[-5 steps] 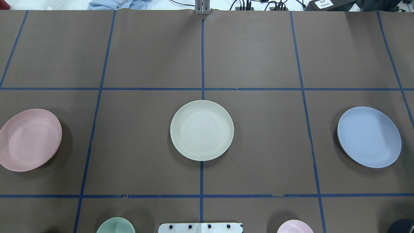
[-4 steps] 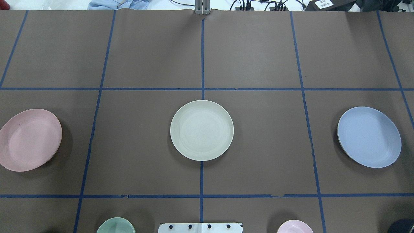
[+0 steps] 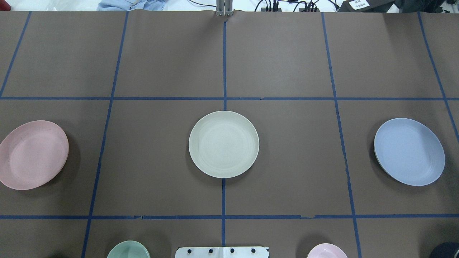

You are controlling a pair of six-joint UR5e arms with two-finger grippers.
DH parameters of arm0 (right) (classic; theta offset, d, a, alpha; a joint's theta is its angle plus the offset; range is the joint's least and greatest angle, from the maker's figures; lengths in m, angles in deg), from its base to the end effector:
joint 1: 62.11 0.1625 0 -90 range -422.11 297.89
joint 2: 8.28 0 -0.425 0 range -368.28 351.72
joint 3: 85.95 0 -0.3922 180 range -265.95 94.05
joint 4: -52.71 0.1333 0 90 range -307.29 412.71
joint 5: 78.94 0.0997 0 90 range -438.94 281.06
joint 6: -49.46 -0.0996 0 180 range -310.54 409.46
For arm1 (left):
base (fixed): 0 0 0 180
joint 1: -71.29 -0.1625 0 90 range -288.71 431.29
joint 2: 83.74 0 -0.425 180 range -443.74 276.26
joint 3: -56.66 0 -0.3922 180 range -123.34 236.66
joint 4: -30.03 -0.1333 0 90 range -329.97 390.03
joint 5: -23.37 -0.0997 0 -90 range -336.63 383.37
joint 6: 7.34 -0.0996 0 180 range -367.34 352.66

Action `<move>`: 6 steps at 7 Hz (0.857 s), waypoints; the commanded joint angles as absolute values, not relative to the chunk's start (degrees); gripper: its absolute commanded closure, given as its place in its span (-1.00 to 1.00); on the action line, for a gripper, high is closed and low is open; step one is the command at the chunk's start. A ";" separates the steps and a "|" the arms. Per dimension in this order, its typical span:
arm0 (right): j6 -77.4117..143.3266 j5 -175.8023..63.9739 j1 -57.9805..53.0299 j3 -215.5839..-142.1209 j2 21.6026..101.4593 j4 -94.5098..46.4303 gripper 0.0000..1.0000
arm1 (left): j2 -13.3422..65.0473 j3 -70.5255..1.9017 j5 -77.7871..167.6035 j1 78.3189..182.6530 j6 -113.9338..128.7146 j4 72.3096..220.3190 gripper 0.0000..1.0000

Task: Stack three plates with pink and blue

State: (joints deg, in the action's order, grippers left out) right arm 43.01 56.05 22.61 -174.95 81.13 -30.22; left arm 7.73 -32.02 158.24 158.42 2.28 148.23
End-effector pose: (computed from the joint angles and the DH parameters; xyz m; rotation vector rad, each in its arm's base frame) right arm 0.0163 -0.5074 0.6487 0.0295 -0.7914 -0.0263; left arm -0.0367 -0.5269 0.6011 0.3823 0.8121 0.0839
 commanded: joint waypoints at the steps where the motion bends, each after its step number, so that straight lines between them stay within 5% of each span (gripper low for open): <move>1: 42.61 56.15 22.44 -174.72 81.20 -27.90 -1.00 | 7.84 -31.94 157.94 154.04 12.46 150.95 -1.00; 6: 42.52 56.24 19.55 -174.89 80.84 -27.80 -1.00 | 6.79 -26.93 158.46 143.73 15.33 152.03 -0.98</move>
